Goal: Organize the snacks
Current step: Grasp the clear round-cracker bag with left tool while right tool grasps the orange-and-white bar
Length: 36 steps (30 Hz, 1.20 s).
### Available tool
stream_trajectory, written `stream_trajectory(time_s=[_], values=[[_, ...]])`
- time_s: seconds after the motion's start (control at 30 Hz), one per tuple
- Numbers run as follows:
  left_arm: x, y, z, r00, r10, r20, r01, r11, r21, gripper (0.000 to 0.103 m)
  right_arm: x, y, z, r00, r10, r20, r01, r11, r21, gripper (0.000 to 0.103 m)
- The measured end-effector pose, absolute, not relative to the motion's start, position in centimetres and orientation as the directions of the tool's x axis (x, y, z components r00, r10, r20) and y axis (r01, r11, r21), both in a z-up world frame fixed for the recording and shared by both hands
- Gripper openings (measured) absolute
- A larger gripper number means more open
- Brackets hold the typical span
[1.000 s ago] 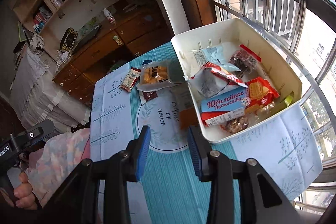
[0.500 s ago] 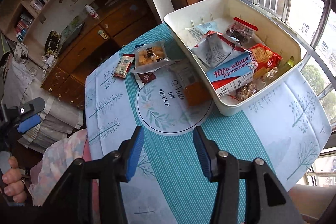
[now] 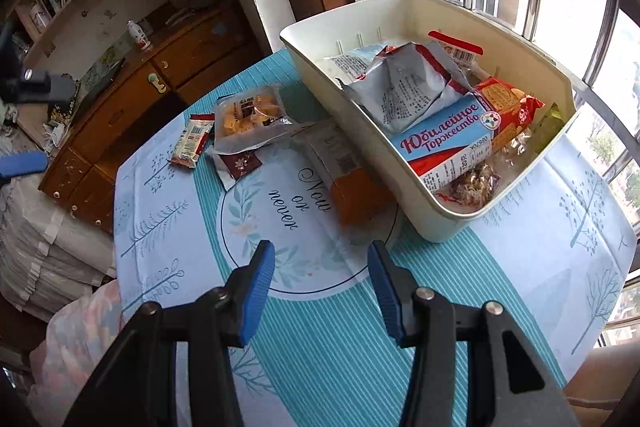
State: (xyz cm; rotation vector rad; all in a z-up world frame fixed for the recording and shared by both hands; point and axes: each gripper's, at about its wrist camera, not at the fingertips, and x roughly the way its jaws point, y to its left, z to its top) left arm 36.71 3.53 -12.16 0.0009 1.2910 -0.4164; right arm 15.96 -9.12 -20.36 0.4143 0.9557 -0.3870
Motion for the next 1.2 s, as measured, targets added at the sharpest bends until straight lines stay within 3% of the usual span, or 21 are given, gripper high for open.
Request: stream_trajectory(time_s=[0.4,1.2], values=[[43.5,-2.1,-18.2,0.078,-0.219,-0.973,0.290,0.938,-0.188,0.087,19.2,-7.4,-25.0,0.517,-0.303,-0.800,0.493,0.870,-0.010,0.049],[48.7,-9.5,-29.3,-0.096,-0.131,-0.987,0.255,0.955,-0.151,0.093,21.5,-10.9,-28.6,0.415,-0.397,-0.819,0.621,0.781,-0.064,0.049]])
